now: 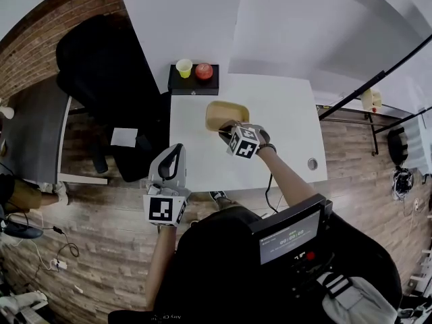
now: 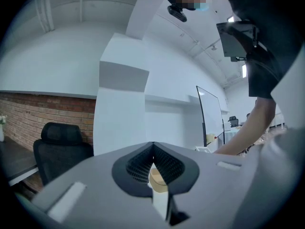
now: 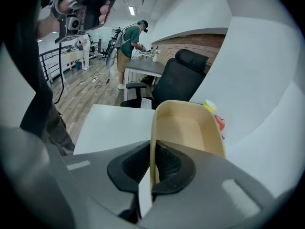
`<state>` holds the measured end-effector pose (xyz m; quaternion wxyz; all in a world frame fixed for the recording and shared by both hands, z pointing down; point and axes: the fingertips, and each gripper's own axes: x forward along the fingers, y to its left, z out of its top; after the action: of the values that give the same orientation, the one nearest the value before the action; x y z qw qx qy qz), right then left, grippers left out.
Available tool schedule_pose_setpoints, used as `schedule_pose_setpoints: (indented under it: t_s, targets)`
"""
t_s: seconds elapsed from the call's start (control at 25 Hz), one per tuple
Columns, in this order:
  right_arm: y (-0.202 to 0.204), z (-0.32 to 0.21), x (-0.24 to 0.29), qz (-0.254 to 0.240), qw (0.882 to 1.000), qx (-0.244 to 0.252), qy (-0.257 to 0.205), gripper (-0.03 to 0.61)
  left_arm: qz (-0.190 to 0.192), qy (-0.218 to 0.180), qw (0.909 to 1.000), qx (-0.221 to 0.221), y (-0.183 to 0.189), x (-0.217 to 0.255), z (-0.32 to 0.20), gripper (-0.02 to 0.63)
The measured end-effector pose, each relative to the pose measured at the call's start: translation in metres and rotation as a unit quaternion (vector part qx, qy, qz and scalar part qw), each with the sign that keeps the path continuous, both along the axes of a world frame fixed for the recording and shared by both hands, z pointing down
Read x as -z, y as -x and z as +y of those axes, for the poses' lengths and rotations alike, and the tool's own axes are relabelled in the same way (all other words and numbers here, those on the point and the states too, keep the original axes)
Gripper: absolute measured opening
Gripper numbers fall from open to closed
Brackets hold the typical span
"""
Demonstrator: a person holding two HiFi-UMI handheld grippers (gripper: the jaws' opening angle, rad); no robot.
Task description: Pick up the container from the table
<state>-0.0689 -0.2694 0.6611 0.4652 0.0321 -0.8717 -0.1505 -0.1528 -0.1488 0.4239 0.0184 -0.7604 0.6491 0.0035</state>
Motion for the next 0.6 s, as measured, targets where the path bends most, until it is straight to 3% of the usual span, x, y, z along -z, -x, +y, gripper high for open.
schedule_pose_setpoints:
  t_s: [0.6]
  targets:
    - [0.008, 0.025, 0.031, -0.040, 0.999, -0.032, -0.005, 0.023, 0.001, -0.009, 0.9996, -0.025, 0.000, 0.004, 0.016, -0.003]
